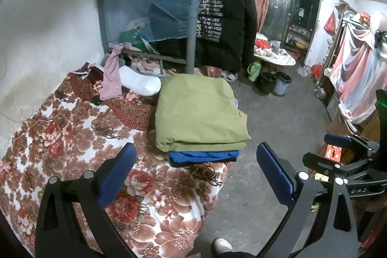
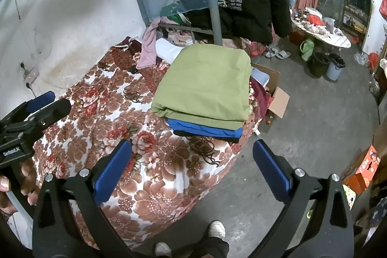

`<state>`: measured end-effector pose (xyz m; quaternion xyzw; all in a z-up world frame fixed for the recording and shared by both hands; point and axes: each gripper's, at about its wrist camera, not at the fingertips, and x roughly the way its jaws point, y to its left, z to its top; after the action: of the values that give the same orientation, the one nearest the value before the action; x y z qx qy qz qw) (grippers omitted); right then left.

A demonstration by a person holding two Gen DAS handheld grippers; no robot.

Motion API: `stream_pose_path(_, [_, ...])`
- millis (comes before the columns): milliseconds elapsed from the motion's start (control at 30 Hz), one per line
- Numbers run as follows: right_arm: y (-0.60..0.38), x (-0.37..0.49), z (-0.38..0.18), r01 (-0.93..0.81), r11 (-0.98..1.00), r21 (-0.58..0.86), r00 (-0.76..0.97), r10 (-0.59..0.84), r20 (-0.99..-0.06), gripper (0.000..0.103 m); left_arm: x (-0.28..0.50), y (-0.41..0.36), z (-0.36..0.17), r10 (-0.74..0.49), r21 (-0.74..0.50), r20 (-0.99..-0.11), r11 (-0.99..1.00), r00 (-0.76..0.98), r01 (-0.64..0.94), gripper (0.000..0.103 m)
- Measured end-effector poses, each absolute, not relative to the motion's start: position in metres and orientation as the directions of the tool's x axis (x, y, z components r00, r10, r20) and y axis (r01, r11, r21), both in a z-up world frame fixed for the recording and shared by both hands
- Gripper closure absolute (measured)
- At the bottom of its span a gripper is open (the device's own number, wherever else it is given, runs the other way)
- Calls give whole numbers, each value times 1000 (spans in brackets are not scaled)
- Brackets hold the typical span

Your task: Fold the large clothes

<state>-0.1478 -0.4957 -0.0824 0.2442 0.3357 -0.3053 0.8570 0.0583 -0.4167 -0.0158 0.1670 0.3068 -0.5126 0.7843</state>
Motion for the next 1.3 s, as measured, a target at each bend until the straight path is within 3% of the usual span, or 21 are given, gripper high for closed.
stream_pose_path(1300, [-494,-143,-82,687,696,210,595,-372,-713,5,74,-423,-14,-716,-81,-647,405,261,911,5])
